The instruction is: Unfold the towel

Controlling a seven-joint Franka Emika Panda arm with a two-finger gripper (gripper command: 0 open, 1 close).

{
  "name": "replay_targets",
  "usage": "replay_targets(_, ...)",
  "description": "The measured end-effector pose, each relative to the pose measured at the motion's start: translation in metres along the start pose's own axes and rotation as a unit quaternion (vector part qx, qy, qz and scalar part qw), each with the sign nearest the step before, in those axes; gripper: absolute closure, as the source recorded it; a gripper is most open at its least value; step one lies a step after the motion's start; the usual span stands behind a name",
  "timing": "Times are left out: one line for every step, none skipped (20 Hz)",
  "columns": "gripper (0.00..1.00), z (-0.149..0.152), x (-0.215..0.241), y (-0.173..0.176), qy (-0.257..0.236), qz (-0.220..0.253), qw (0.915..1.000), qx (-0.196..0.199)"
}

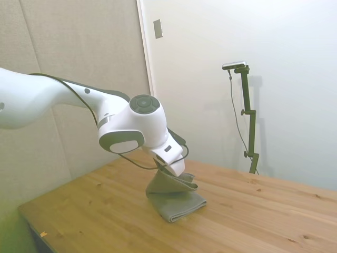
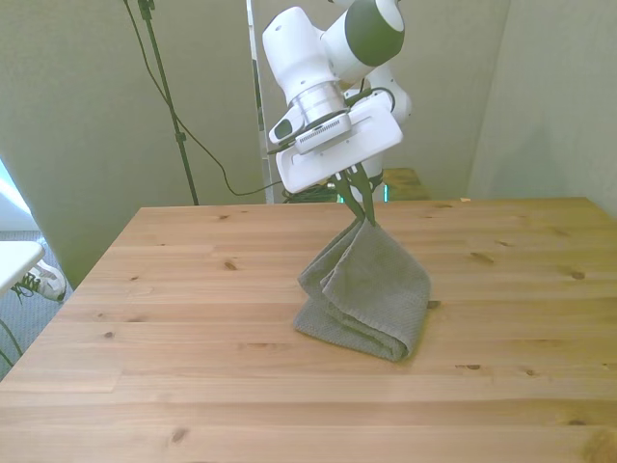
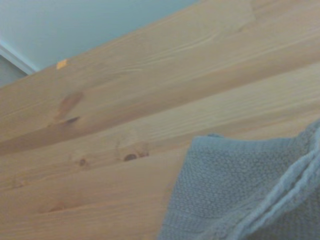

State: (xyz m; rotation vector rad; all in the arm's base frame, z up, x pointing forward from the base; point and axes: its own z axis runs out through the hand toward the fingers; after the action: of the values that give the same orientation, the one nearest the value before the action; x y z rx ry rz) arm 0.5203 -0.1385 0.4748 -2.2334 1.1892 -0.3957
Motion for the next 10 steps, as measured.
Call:
replay_targets(1.00,-0.001,-0.002,-0.009,-0.001,-0.003,1.0000,0.001)
replay_targets(1.00,-0.001,-0.005,-0.018,-0.004,-0.006,1.0000,0.002)
replay_targets(1.00,0.000,-0.007,-0.027,-0.005,-0.010,0.9999,0.002)
replay_targets(1.00,0.001,-0.009,-0.038,-0.007,-0.014,0.9999,0.002)
replay_targets(1.00,0.003,-0.013,-0.051,-0.010,-0.020,0.9998,0.003)
replay_targets(1.00,0.005,-0.016,-0.065,-0.011,-0.025,0.9996,0.003)
replay_targets(1.00,0.010,-0.020,-0.080,-0.012,-0.031,0.9994,0.003)
replay_targets(1.00,0.016,-0.025,-0.095,-0.014,-0.037,0.9992,0.002)
replay_targets(1.00,0.024,-0.029,-0.108,-0.017,-0.042,0.9990,0.000)
replay_targets(1.00,0.036,-0.033,-0.121,-0.022,-0.045,0.9988,-0.001)
